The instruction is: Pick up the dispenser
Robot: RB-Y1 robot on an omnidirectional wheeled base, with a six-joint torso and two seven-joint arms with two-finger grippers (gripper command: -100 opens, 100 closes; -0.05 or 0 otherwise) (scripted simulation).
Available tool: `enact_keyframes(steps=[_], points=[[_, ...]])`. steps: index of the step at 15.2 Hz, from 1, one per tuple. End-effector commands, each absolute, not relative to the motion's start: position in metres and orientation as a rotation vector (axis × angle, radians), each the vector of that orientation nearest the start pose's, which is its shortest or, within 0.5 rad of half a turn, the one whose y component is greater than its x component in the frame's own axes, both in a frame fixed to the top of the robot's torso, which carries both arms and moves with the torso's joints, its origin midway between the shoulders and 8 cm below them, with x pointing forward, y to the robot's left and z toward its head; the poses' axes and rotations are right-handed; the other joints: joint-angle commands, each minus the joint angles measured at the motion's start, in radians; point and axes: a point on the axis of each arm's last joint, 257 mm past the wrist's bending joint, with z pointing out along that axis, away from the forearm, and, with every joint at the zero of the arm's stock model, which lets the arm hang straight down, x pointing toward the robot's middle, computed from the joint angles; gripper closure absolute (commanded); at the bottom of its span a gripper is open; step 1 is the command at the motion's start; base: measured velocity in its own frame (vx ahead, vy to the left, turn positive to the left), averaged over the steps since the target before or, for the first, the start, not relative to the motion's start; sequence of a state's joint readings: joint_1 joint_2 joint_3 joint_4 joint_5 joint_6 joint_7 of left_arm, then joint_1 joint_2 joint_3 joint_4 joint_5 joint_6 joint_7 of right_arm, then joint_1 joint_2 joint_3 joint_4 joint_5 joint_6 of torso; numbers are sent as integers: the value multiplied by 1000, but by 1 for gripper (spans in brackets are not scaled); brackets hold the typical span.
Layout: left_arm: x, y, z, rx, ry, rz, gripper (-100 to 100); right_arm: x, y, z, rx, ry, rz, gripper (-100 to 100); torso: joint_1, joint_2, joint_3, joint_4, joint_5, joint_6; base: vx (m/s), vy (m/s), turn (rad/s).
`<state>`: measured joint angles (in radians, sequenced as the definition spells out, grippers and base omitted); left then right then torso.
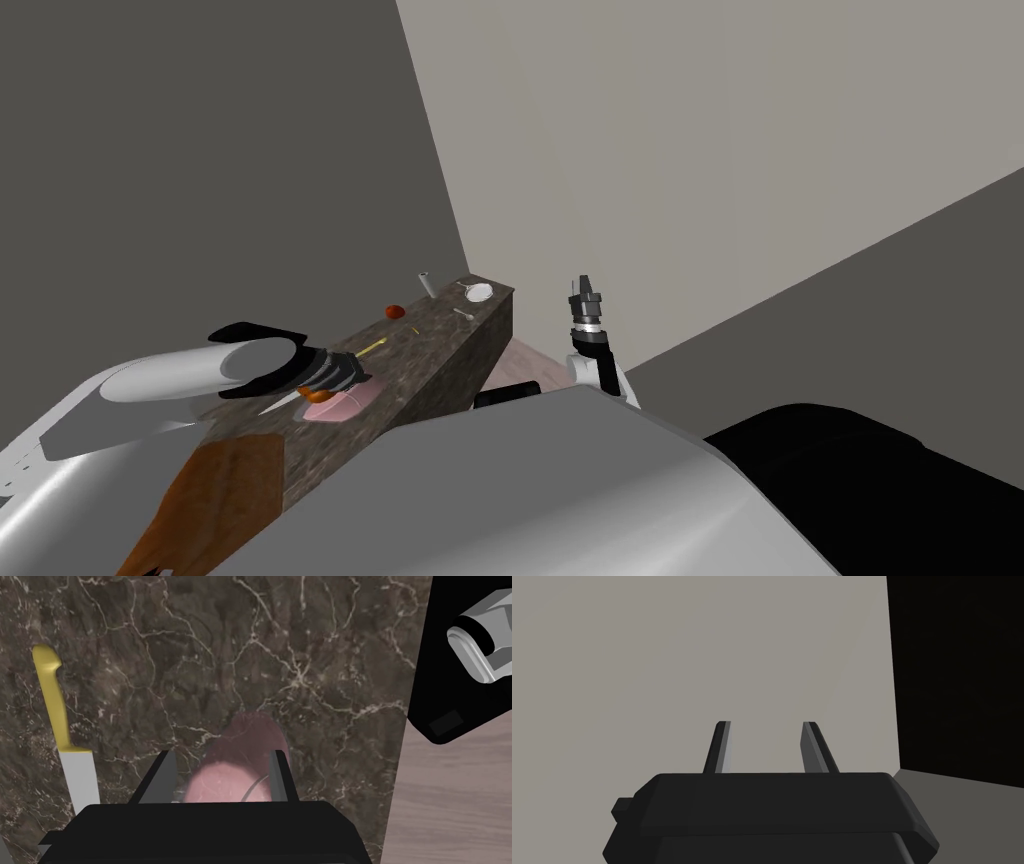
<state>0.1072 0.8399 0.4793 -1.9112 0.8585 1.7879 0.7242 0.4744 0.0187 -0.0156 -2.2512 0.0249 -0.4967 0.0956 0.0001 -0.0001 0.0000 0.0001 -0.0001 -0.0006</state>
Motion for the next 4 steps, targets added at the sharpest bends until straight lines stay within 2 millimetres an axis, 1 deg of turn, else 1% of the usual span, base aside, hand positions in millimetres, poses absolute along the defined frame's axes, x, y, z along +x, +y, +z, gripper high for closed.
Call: enact_keyframes(steps=[1,3,4], points=[[297,496,-232,-2756,1080,-311,100,351,-282,20,625,639,1189,0,0,0,0,0,0,0,4,9,34],[295,493,-225,-2755,1084,-310,100,351,-282,20,625,639,1189,0,0,0,0,0,-1,0,11,17,35],[298,495,-230,-2754,1083,-314,100,351,-282,20,625,639,1189,0,0,0,0,0,-1,0,8,11,10]])
